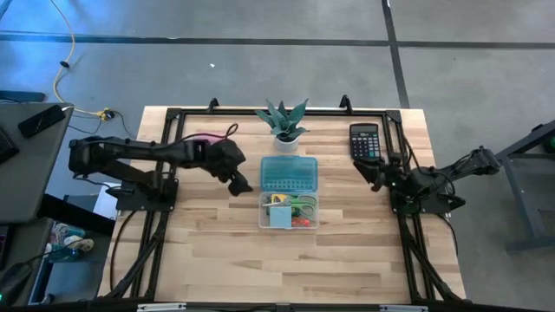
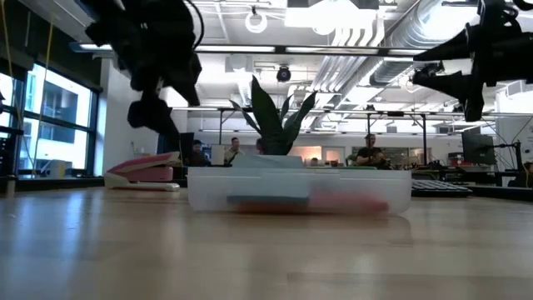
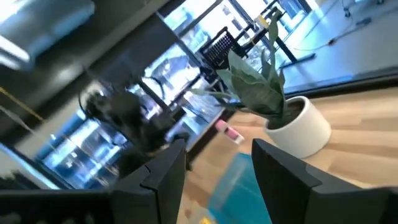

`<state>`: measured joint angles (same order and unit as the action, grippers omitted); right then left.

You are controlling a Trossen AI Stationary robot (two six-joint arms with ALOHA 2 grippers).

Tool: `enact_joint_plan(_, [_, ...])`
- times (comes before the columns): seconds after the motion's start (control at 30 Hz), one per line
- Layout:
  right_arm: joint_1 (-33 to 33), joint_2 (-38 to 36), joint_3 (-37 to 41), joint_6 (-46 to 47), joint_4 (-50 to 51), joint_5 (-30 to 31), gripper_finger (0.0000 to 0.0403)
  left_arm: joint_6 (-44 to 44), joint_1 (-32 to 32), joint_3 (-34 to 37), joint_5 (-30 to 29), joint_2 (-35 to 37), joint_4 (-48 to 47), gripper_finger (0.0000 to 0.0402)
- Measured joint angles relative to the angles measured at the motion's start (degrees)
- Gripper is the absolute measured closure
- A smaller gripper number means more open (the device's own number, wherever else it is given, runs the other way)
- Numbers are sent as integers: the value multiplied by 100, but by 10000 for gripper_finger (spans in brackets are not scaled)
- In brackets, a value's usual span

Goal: Pack school essentials
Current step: Close the supply box

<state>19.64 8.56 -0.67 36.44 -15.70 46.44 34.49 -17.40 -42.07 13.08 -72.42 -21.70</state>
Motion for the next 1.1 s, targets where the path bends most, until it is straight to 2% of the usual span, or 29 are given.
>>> enact_joint_plan(0.13, [-74, 0, 0, 257, -167, 223, 229, -297, -448, 290, 370, -11, 201, 3])
enact_joint_plan(0.27, [-268, -2, 0, 466, -425, 832, 229, -318, -862, 486, 528, -44, 492, 6])
enact_joint_plan(0.43, [-715, 4, 0, 507, -613, 307, 229, -318, -1217, 675, 497, -44, 913, 43])
enact_joint_plan(0.63, [-1274, 188, -544, 129, -235, -340, 229, -571, -1419, 676, 423, -44, 1076, 136])
enact_joint_plan(0.77, [-1616, 472, -1247, -9, 984, -532, 229, -654, -1426, 676, 300, -44, 1340, 226])
enact_joint_plan(0.97, [-2167, 1118, -1973, 1332, 3178, -1306, 229, -722, -1513, 676, -22, -132, 1331, 371])
enact_joint_plan(1.03, [-2348, 1409, -1991, 1824, 3473, -1701, 229, -680, -1568, 676, -27, -234, 1345, 393])
enact_joint_plan(1.1, [-2505, 1752, -1991, 2157, 3586, -2120, 229, -605, -1605, 676, -22, -424, 1416, 387])
